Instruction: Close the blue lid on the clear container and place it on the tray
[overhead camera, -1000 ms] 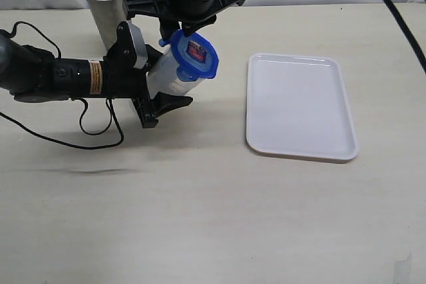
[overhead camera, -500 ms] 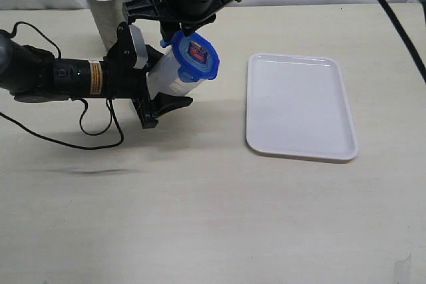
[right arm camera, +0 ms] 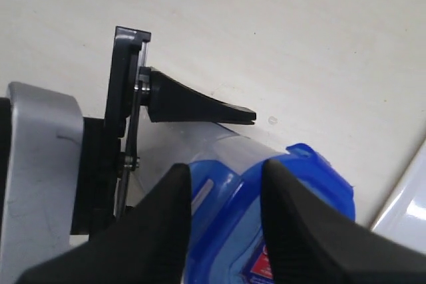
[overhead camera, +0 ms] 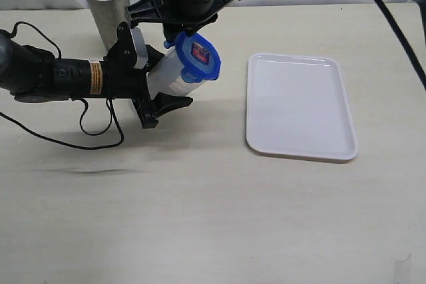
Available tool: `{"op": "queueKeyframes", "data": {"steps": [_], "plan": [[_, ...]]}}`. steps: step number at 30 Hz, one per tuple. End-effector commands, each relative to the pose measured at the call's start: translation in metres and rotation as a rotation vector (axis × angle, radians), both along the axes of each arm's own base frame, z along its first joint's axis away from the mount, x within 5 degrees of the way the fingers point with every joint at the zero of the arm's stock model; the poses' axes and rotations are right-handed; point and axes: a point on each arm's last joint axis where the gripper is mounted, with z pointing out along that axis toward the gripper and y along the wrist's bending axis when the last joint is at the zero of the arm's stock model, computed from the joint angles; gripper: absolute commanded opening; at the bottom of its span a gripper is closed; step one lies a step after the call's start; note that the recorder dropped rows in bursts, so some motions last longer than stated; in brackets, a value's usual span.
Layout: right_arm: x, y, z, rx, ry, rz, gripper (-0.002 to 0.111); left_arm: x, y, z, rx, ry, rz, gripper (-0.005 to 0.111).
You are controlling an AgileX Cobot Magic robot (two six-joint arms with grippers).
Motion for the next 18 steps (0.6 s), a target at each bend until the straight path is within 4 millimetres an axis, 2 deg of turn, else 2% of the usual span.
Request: {"op": "queueKeyframes", "data": {"steps": [1,7,11,18], "plan": [[-0.008,-0.002,-0.052,-0.156,0.195,0.019,0.032,0.002,-0.002,0.008,-0.071,0.019,0.04,0.0],[-0.01,0.002,-0.052,-0.178,0.178,0.038,0.032,0.002,-0.002,0.009,-0.082,0.02,0.042,0.0],[-0.018,0.011,-0.052,-0.204,0.153,0.072,0.032,0.002,-0.002,0.009,-0.088,0.036,0.048,0.0],[-0.016,0.009,-0.051,-0.232,0.134,0.073,0.032,0.002,-0.002,0.01,-0.096,0.04,0.047,0.0]]}}
